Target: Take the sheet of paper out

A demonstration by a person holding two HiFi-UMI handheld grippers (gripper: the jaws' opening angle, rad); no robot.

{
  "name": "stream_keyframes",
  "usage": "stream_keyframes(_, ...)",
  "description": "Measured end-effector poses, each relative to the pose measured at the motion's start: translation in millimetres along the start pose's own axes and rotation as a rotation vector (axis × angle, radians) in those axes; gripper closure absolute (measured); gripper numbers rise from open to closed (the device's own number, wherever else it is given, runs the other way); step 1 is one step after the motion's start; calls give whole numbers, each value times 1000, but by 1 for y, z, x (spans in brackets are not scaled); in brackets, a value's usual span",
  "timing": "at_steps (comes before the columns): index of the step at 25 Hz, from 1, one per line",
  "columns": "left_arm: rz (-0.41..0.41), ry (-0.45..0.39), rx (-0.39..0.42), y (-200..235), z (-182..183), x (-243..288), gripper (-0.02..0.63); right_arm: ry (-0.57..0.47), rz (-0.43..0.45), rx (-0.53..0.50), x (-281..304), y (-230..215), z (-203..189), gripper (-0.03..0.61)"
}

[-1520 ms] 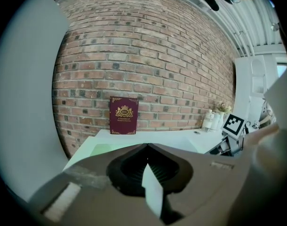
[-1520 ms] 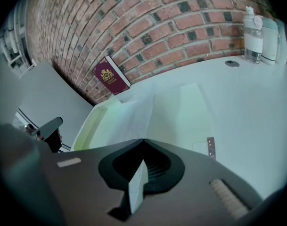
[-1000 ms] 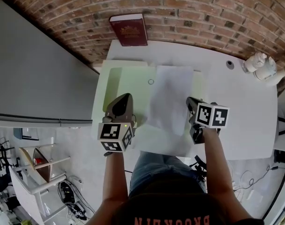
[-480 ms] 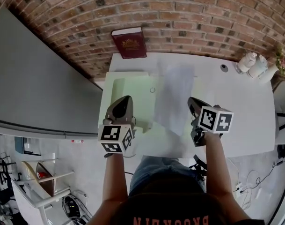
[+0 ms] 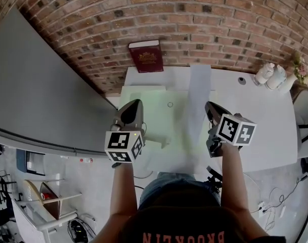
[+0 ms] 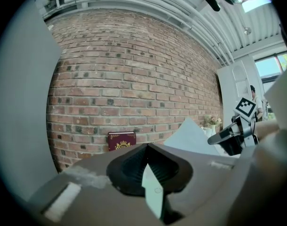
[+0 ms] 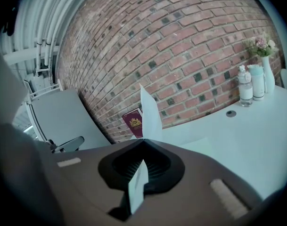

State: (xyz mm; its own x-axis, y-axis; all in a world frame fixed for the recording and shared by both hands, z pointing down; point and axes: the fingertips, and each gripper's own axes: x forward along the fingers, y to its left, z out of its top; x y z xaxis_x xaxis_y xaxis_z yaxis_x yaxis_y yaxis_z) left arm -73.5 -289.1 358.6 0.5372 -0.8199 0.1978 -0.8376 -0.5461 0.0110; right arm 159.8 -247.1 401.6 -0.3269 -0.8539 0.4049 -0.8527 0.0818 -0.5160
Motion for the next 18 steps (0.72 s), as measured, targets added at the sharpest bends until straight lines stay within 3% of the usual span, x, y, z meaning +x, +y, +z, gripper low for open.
stream_keyframes(12,20,-131,32,18,49,-13,614,-233,-45,-152,-17,37,51,577)
stream_keyframes(18,43,-199,33,27,72,-21,614,-353,-57,-282,-31,60,71,577)
